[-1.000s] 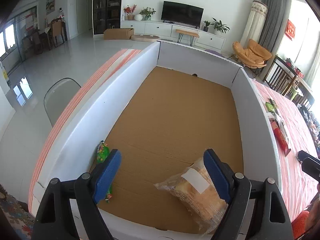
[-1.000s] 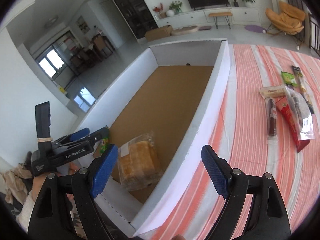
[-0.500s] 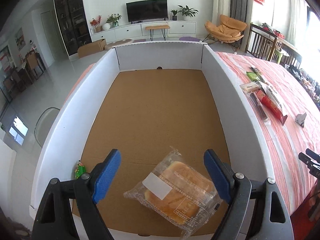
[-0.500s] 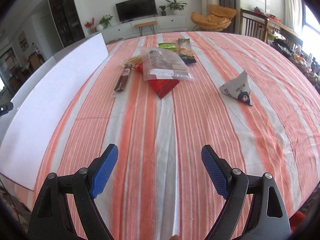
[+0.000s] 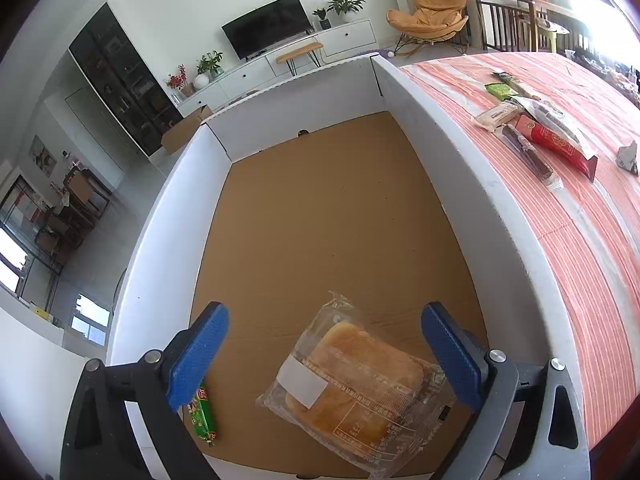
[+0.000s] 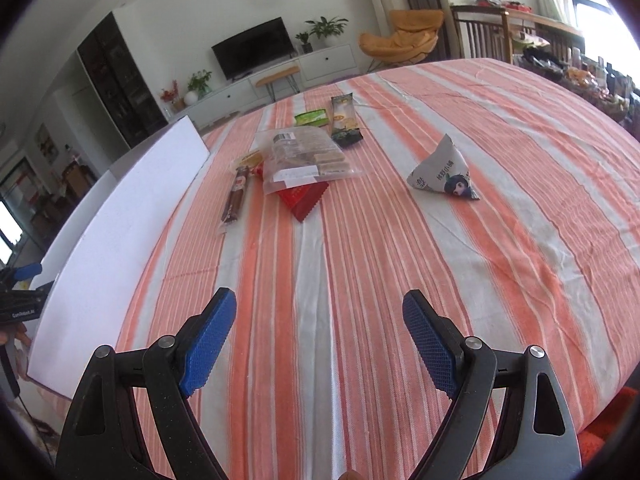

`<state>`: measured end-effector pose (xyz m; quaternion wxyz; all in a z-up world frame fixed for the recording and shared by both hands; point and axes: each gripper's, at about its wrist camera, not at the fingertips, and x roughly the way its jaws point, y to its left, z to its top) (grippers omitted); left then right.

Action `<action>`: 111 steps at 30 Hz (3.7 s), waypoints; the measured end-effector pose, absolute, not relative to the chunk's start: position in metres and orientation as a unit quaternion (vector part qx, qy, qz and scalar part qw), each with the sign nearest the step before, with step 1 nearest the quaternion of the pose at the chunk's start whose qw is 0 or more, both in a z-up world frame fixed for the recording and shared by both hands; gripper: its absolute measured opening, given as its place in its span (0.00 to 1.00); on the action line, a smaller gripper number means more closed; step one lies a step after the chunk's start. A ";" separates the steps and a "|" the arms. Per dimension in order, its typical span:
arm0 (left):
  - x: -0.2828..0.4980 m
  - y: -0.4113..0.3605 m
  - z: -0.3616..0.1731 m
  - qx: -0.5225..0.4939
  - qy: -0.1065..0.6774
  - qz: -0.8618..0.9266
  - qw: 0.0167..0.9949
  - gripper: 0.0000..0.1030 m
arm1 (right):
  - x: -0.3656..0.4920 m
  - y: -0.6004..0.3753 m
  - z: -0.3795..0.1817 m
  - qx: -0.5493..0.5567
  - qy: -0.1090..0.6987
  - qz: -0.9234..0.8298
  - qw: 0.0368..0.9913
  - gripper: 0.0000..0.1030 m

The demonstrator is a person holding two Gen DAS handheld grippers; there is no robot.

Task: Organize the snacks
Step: 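Withdraw both tools from the box back over the table, then grasp the brown sausage stick with the left tool and lift it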

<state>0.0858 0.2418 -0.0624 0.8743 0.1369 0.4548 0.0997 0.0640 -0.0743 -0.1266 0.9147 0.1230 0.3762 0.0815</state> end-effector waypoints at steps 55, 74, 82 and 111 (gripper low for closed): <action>0.088 -0.013 -0.091 0.017 0.481 -0.119 0.868 1.00 | 0.050 -0.161 -0.134 0.264 0.363 -0.106 0.887 0.85; 0.091 -0.004 -0.138 0.042 0.480 -0.090 0.871 1.00 | 0.052 -0.158 -0.141 0.263 0.378 -0.096 0.882 0.85; 0.114 0.032 -0.111 -0.057 0.493 -0.096 0.863 1.00 | 0.052 -0.159 -0.141 0.269 0.375 -0.096 0.882 0.85; 0.131 0.067 -0.124 -0.037 0.510 -0.027 0.859 0.20 | 0.051 -0.159 -0.142 0.269 0.375 -0.092 0.882 0.86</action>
